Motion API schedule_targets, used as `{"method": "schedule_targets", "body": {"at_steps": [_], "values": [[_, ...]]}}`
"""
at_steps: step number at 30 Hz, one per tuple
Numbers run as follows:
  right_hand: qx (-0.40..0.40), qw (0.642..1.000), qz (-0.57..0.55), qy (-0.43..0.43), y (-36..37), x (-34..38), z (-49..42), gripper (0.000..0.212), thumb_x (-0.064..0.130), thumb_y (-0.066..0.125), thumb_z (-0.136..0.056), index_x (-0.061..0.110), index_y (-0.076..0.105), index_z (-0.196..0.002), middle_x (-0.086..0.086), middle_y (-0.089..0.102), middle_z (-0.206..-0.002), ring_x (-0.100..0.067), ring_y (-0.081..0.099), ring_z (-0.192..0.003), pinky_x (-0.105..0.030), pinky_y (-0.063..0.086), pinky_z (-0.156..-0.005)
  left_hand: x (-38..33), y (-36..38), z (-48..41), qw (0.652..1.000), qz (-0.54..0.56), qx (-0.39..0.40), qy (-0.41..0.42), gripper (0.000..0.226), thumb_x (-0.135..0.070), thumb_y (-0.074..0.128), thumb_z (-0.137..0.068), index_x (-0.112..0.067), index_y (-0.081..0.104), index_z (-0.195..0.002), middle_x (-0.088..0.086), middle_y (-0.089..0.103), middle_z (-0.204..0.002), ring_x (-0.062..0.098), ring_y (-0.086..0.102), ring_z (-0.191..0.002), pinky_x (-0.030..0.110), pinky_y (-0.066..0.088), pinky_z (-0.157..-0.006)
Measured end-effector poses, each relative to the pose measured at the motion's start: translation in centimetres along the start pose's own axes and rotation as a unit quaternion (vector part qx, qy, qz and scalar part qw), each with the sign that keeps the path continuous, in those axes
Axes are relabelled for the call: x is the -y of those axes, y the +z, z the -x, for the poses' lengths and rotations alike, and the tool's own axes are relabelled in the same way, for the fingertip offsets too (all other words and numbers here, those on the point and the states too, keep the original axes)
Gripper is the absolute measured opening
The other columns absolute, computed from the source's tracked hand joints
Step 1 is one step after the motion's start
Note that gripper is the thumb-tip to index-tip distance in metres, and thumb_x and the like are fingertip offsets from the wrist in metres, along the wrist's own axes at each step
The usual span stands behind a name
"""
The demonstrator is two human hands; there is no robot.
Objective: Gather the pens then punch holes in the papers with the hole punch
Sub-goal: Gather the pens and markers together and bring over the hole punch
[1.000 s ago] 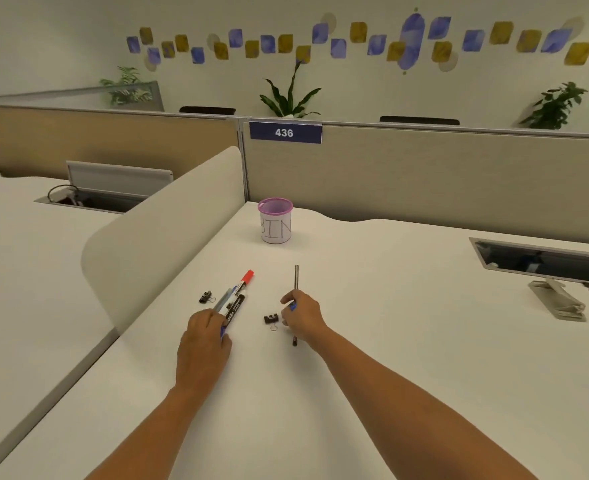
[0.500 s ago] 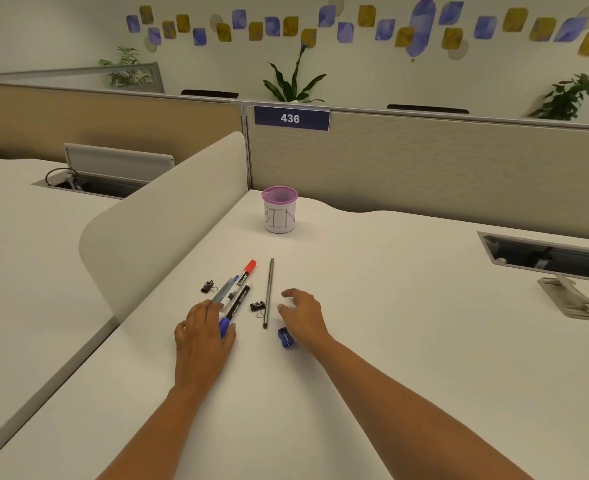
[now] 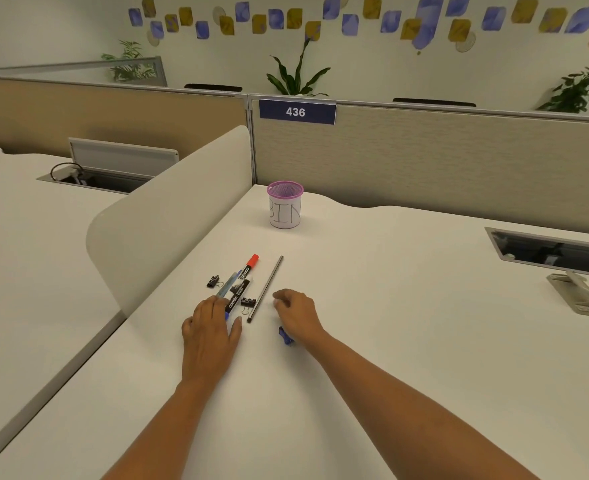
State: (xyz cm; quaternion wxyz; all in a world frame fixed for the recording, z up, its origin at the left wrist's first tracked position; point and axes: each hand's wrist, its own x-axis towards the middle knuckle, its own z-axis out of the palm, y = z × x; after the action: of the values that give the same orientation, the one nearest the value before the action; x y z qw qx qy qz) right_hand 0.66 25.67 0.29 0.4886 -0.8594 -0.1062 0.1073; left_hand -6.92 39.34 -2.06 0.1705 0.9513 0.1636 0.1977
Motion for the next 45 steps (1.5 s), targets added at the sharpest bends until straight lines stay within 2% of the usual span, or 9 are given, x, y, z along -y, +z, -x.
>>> {"method": "schedule_targets", "body": {"at_steps": [5,11,14,17,22,26,29,35,45], "values": [[0.016,1.0,0.004,0.015,-3.1,-2.0,0.1,0.038,0.04,0.062,-0.084,0.008,0.061,-0.104,-0.005,0.057,-0.088,-0.017,0.051,-0.079,-0.024,0.04,-0.072,0.1,0.0,0.0,1.0,-0.015,0.004,0.001,0.035,-0.026,0.052,-0.091,-0.009,0.053,-0.122,0.008,0.051,-0.129,0.025,0.045,-0.125,0.043,0.032,-0.101],[0.088,0.991,-0.087,0.055,-3.5,-2.2,1.6,0.042,0.049,0.061,-0.083,0.01,0.052,-0.095,-0.003,0.061,-0.076,-0.018,0.062,-0.052,-0.019,0.047,-0.044,0.0,-0.1,0.0,1.0,-0.019,0.002,0.008,0.033,-0.023,0.055,-0.09,-0.007,0.055,-0.118,0.012,0.051,-0.129,0.028,0.046,-0.124,0.047,0.035,-0.099],[0.119,0.964,-0.225,0.083,-2.0,-1.2,2.2,0.04,0.04,0.058,-0.088,0.008,0.047,-0.11,-0.005,0.06,-0.085,-0.022,0.067,-0.064,-0.026,0.057,-0.056,-0.3,-0.3,0.2,0.999,-0.032,-0.008,0.016,0.032,-0.02,0.06,-0.087,-0.005,0.057,-0.115,0.017,0.05,-0.132,0.033,0.047,-0.124,0.051,0.037,-0.097],[0.125,0.962,-0.232,0.067,-1.3,-1.1,2.6,0.042,0.035,0.054,-0.091,0.007,0.045,-0.121,-0.008,0.059,-0.101,-0.023,0.066,-0.081,-0.027,0.056,-0.073,-0.3,-0.5,0.5,0.999,-0.043,-0.016,0.022,0.031,-0.018,0.062,-0.085,-0.004,0.058,-0.113,0.019,0.051,-0.131,0.035,0.048,-0.123,0.053,0.039,-0.095],[0.141,0.967,-0.205,0.055,-1.7,-1.8,3.3,0.023,0.03,0.05,-0.094,0.013,0.049,-0.111,-0.008,0.058,-0.11,-0.02,0.061,-0.094,-0.021,0.053,-0.073,-0.7,-0.4,1.3,0.999,-0.035,-0.019,0.03,0.032,-0.018,0.063,-0.084,-0.004,0.059,-0.112,0.019,0.052,-0.129,0.036,0.049,-0.122,0.054,0.038,-0.096],[0.133,0.981,-0.135,0.038,-2.6,-1.9,4.0,0.031,0.025,0.048,-0.095,0.004,0.051,-0.119,-0.016,0.058,-0.12,-0.018,0.059,-0.096,-0.025,0.052,-0.077,-2.0,-0.5,2.2,0.998,-0.022,-0.021,0.053,0.032,-0.012,0.07,-0.078,-0.004,0.062,-0.108,0.018,0.058,-0.123,0.036,0.054,-0.117,0.053,0.041,-0.094],[0.087,0.995,0.027,-0.033,-4.5,-2.5,4.6,0.03,0.022,0.05,-0.094,0.004,0.055,-0.117,-0.016,0.06,-0.119,-0.021,0.056,-0.099,-0.035,0.047,-0.09,-4.3,-0.2,3.1,0.987,-0.021,-0.023,0.159,0.034,-0.004,0.077,-0.066,-0.005,0.066,-0.098,0.015,0.066,-0.107,0.034,0.065,-0.101,0.051,0.049,-0.086],[0.062,0.912,0.382,-0.135,-10.9,-6.3,6.3,0.035,0.027,0.045,-0.093,0.014,0.051,-0.125,-0.004,0.046,-0.137,-0.023,0.041,-0.125,-0.037,0.037,-0.096,-11.2,2.0,4.7,0.976,0.068,0.082,0.188,0.019,-0.012,0.063,-0.082,-0.01,0.064,-0.1,0.003,0.065,-0.103,0.022,0.063,-0.094,0.032,0.046,-0.08],[-0.048,0.903,0.427,-0.017,-30.6,-16.0,10.9,0.031,0.028,0.045,-0.094,0.016,0.054,-0.121,0.0,0.047,-0.135,-0.02,0.041,-0.125,-0.037,0.033,-0.1,-24.0,7.2,7.6,0.972,0.089,0.146,0.163,0.018,-0.024,0.05,-0.091,-0.016,0.06,-0.103,-0.005,0.061,-0.11,0.016,0.055,-0.105,0.026,0.035,-0.085]]}}
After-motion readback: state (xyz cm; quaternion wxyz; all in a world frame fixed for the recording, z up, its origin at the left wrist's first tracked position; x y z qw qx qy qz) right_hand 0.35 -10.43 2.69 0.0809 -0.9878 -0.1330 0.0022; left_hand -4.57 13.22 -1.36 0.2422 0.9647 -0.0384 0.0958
